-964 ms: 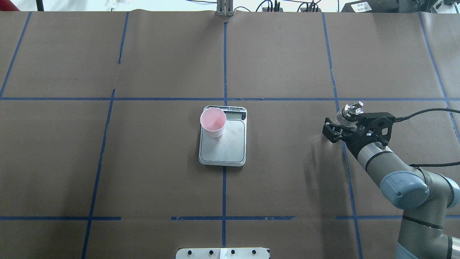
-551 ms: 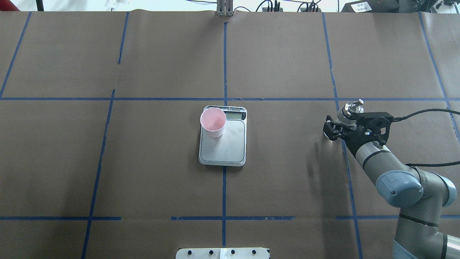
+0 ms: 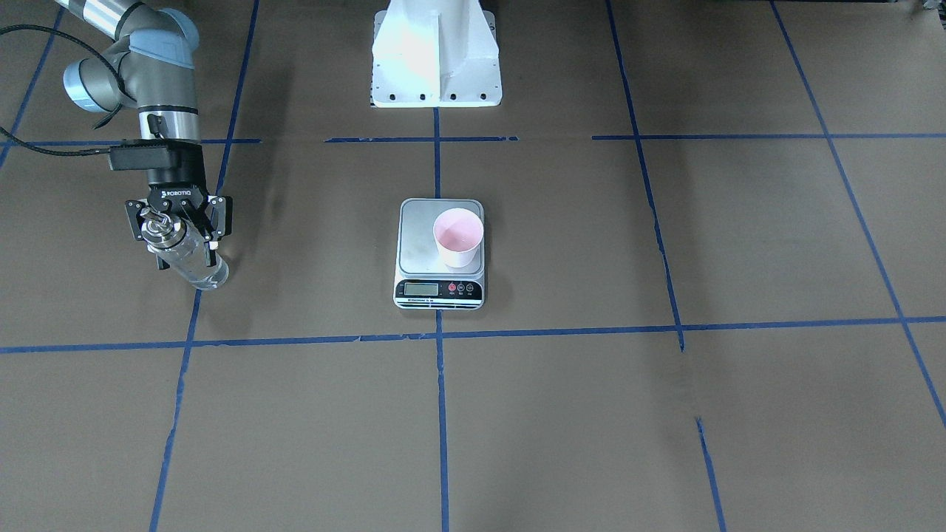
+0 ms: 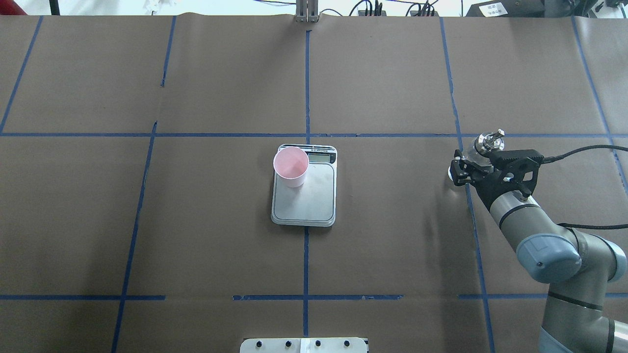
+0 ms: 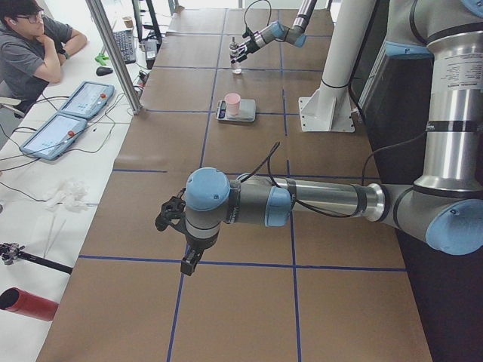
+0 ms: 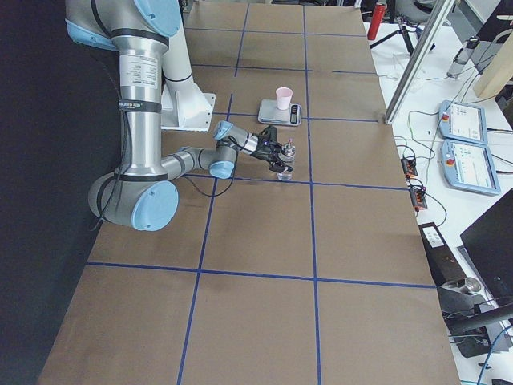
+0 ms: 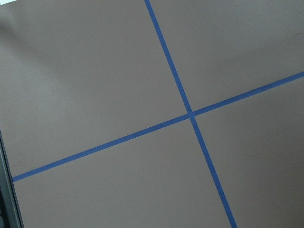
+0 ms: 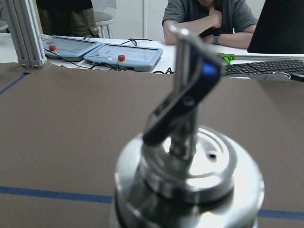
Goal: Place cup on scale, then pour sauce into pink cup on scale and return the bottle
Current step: 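Lift the bottle with the right gripper and carry it over the cup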
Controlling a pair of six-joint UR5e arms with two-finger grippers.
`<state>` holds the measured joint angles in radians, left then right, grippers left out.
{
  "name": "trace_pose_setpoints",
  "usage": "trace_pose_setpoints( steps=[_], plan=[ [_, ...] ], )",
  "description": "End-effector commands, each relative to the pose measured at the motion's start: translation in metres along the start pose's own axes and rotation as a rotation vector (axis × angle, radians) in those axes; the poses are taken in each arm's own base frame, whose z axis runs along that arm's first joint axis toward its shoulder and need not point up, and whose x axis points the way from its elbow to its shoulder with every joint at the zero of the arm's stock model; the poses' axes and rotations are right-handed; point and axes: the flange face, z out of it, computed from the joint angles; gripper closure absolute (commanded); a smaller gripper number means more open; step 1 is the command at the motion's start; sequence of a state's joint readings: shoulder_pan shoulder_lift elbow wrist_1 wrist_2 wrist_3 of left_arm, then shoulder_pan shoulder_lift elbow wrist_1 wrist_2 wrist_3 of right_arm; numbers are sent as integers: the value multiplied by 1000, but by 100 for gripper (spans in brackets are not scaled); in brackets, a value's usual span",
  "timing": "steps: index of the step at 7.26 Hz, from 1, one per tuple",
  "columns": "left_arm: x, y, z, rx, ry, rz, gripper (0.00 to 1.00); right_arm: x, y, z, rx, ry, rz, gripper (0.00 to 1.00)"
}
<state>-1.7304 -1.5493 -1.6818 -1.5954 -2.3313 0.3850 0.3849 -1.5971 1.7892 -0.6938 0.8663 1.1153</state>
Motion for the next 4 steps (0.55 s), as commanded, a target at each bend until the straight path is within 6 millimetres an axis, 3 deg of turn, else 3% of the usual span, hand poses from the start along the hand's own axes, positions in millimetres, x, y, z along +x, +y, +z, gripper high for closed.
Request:
trace_pose_setpoints(
  steps=[1,2,4],
  plan=[
    [0,0,0,1,0,1,0,-18,-16,-9,35,-18,-75,100],
    [4,1,-4,4,-1,4,0,-49,-29,-6,55,-31,-58,100],
    [16,12,-10,11,-4,11,0,-151,-60,4,27,90,-189,100]
  ],
)
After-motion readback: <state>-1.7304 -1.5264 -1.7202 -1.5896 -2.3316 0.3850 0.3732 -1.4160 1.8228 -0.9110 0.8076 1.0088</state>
